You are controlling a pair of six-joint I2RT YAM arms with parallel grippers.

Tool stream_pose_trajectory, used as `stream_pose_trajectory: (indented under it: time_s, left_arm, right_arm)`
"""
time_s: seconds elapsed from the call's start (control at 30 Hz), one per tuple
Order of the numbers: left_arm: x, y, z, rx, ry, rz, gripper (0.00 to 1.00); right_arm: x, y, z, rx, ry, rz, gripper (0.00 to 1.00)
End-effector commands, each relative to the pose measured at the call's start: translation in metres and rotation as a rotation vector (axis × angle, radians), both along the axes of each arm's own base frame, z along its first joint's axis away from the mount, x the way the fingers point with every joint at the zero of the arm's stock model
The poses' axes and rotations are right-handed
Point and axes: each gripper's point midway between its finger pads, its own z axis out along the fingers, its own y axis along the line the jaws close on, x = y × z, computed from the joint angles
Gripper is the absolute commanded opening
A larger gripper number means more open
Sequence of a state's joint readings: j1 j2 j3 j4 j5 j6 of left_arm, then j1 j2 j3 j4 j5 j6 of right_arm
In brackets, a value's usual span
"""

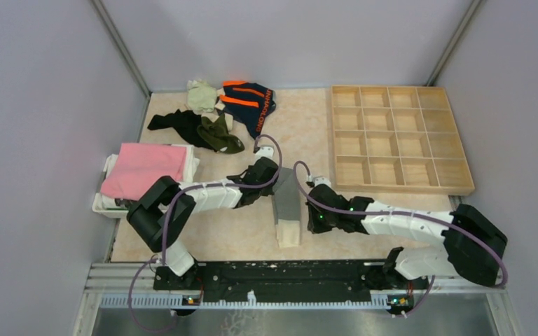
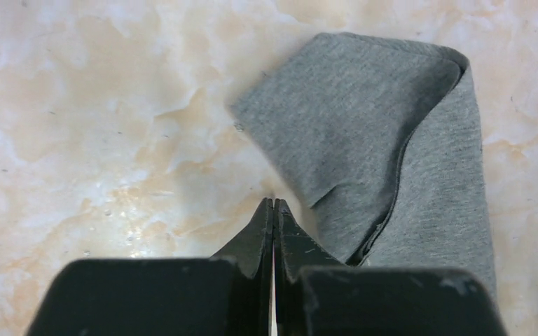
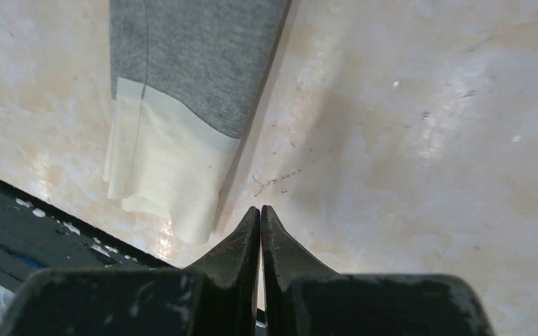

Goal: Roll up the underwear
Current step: Fold the underwear at the center of the board.

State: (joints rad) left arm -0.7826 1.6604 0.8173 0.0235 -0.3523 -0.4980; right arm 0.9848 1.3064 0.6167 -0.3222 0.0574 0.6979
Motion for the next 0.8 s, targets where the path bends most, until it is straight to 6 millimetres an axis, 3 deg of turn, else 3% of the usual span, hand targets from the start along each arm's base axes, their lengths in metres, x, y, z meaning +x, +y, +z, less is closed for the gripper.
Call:
stream_pose_trajectory:
  time_s: [0.0, 0.17, 0.2, 0.27, 0.4, 0.5, 0.57, 0.77]
  left_arm:
    - [0.007, 0.006, 0.037, -0.041, -0.084, 0.006, 0.00]
    - [-0.009, 0.025, 0.062, -0.117, -0.120, 0.036, 0.00]
    - [-0.014, 0.027, 0.065, -0.141, -0.120, 0.034, 0.01]
    - [-0.024, 0.026, 0.073, -0.203, -0.122, 0.018, 0.08]
    - [-0.050, 0.018, 0.073, -0.333, -0.083, -0.043, 0.19]
    - [-0.057, 0.017, 0.069, -0.401, -0.087, -0.040, 0.24]
    - [-0.054, 0.018, 0.066, -0.410, -0.100, -0.021, 0.23]
    - [-0.020, 0.011, 0.053, -0.330, -0.109, 0.009, 0.13]
  right_arm:
    - [0.028, -0.019, 0.030, 0.013, -0.157, -0.144, 0.04]
    - [0.040, -0.023, 0.052, 0.089, -0.224, -0.143, 0.15]
    - [0.043, -0.024, 0.055, 0.102, -0.233, -0.145, 0.22]
    - [0.047, -0.022, 0.061, 0.133, -0.242, -0.135, 0.31]
    - [0.048, -0.005, 0.071, 0.215, -0.248, -0.067, 0.39]
    - [0.047, 0.004, 0.072, 0.241, -0.233, -0.035, 0.39]
    - [0.045, 0.006, 0.068, 0.236, -0.214, -0.023, 0.34]
    - [0.030, 0.021, 0.063, 0.303, -0.157, 0.066, 0.24]
